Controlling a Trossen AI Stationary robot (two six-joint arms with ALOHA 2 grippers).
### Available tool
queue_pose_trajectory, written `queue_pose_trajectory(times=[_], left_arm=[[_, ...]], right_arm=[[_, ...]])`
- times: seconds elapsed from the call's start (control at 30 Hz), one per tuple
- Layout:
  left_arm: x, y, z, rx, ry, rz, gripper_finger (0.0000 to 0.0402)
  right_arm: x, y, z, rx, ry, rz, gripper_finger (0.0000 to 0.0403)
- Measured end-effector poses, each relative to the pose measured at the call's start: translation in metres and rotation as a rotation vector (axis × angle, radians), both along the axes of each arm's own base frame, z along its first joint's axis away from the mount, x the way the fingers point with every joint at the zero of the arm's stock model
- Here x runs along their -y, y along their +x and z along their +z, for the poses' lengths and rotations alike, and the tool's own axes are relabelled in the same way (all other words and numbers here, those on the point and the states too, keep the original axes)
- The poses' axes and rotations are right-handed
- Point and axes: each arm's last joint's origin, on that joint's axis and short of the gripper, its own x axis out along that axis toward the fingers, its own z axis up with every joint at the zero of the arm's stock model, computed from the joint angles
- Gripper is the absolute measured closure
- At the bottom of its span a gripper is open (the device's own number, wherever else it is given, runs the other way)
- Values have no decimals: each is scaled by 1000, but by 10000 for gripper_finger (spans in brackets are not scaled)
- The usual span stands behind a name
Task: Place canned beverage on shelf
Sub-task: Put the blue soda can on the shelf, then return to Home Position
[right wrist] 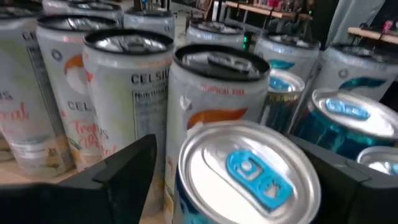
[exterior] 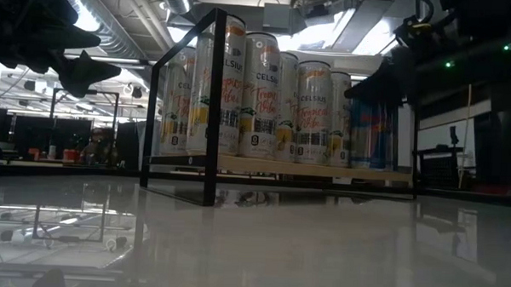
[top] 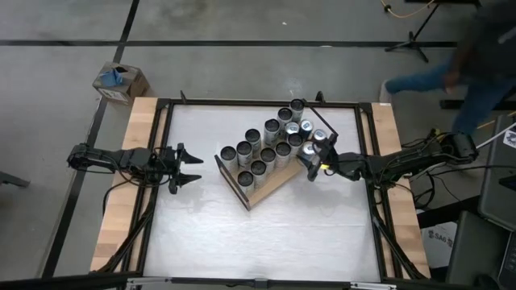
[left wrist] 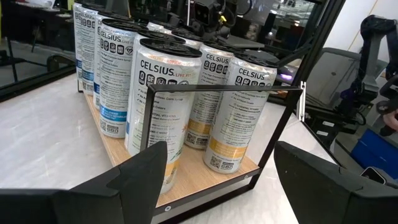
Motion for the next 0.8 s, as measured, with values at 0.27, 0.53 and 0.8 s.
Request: queue_pose_trajectory(times=[0.27,0.53,0.8], left_arm=[[0,0,0,0,0,0,112],[0,0,0,0,0,0,112],[0,0,0,-1,0,0,112]], right_arm=[[0,1,4,28,-29,6,77],[0,-1,9,55,-32,-3,77],[1,-9,23,107,-72,1,77]])
